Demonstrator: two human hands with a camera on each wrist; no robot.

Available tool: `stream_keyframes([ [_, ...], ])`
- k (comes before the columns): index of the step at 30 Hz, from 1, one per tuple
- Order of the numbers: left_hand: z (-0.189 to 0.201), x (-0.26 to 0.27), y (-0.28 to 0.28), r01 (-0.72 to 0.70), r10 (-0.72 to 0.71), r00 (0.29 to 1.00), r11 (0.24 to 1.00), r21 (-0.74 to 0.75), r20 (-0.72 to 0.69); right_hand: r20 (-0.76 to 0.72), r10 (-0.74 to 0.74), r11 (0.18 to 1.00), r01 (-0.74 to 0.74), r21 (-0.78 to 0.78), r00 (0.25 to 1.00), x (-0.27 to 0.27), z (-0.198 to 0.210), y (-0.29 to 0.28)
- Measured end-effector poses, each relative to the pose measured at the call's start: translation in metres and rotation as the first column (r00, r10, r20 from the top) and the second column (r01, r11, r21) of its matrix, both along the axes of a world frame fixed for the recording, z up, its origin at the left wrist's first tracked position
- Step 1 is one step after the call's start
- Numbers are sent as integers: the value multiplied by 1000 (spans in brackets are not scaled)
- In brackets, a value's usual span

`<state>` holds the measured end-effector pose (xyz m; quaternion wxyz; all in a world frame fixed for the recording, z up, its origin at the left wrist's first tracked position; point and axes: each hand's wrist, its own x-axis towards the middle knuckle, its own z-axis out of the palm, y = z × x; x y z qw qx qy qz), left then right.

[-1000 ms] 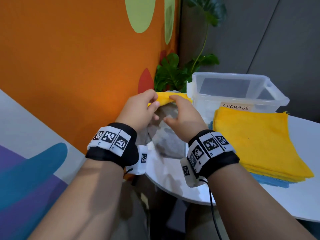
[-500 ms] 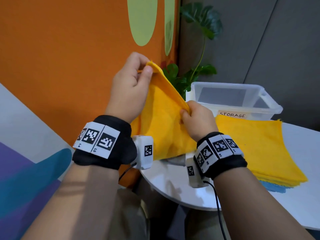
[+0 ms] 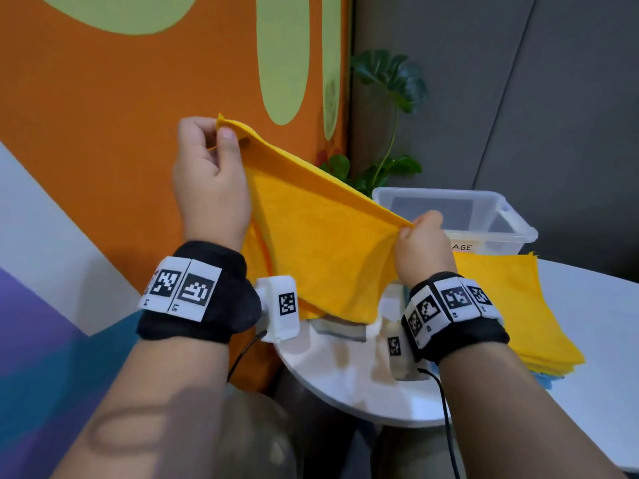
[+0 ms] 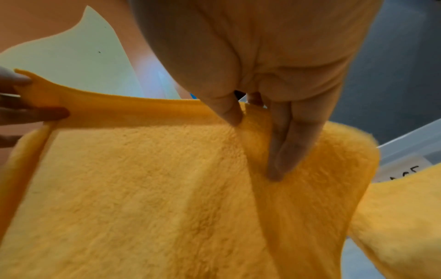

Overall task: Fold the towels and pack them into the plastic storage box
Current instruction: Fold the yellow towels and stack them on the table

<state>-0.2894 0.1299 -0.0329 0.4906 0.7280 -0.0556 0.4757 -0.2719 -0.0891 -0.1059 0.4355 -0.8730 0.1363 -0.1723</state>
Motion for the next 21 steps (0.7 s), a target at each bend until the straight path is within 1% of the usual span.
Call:
stream_keyframes([
  [3,-1,1,4,-28,28,999,999,-28,-25,52,-18,1000,19,-18,998,-4,7,-5],
  [5,-3,4,7,-41,39,998,998,-53,-45,87,1,1000,1,-26,996,-6,9,-9],
  [8,-7,9,9,-42,36,997,996,-81,-69,163,30,998,-40,57,986,-12,13,-11],
  [10,-11,13,8,-21,12,993,997,-79,-119,247,12,990,-46,131,969,-15,15,-11],
  [11,-14,14,7,-4,-6,989,997,-72,-145,289,-1,989,-43,143,957,-15,16,-11],
  [14,-22,18,0,44,-51,976,998,-39,-214,358,-13,994,-25,102,934,-13,17,-15],
  [16,-27,18,-5,95,-90,964,995,9,-252,371,-11,995,-26,94,928,-11,15,-18],
  [17,-30,19,-8,143,-130,953,989,29,-275,372,2,994,-43,103,928,-10,14,-19],
  [19,-34,20,-16,252,-216,916,965,67,-339,369,59,984,-116,136,928,-11,12,-19],
  [21,-38,20,-27,367,-292,860,924,109,-419,356,141,958,-218,187,924,-12,12,-17],
])
